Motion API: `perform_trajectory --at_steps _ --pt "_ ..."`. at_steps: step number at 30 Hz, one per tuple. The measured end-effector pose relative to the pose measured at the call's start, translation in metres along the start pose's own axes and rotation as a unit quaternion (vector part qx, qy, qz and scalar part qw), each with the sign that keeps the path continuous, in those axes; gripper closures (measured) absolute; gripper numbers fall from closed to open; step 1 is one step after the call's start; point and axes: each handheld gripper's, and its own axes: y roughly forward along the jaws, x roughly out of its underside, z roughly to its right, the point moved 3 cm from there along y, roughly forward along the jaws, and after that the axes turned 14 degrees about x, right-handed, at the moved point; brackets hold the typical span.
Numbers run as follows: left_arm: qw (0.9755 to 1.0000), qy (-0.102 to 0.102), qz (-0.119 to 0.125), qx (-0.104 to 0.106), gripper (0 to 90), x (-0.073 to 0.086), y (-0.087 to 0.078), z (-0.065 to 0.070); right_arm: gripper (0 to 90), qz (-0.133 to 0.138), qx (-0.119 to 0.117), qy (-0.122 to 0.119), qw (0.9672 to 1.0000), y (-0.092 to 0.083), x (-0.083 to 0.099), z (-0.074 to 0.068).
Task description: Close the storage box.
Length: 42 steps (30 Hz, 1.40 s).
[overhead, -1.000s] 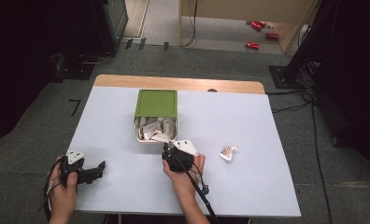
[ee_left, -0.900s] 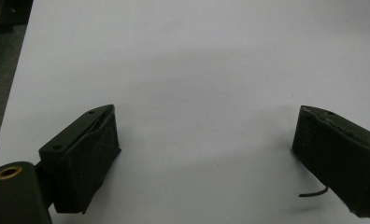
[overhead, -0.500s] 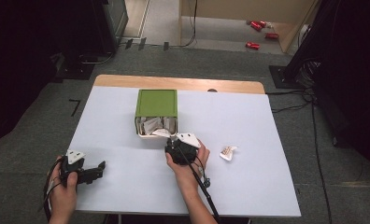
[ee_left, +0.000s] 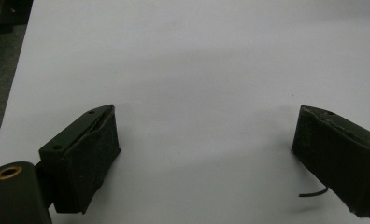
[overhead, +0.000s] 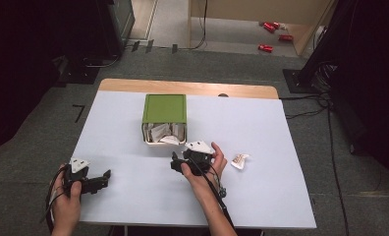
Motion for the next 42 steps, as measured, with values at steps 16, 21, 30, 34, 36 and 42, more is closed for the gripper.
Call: perform_trajectory --at_steps 16,21,30,34,36,42 --pt "1.0000 0.001 0.000 -0.001 7.7 0.000 0.000 0.000 17.1 0.034 -0.010 0.004 0.9994 -0.044 -0.008 0.046" --pt "1.0000 0.001 0.000 -0.001 7.7 0.000 0.000 0.000 17.1 0.044 -0.002 0.009 0.9990 -0.054 -0.009 0.066" --pt "1.0000 0.001 0.000 -0.001 7.7 0.000 0.000 0.000 17.1 0.050 0.026 0.015 0.9983 -0.067 -0.004 0.102" --pt "1.0000 0.001 0.000 -0.001 7.7 0.000 0.000 0.000 17.1 0.052 0.035 0.024 0.9978 -0.071 -0.002 0.117" --pt "1.0000 0.001 0.000 -0.001 7.7 0.000 0.000 0.000 17.1 0.053 0.040 0.027 0.9975 -0.073 -0.001 0.124" --pt "1.0000 0.001 0.000 -0.001 7.7 0.000 0.000 0.000 17.6 0.057 0.065 0.034 0.9957 -0.078 0.007 0.147"
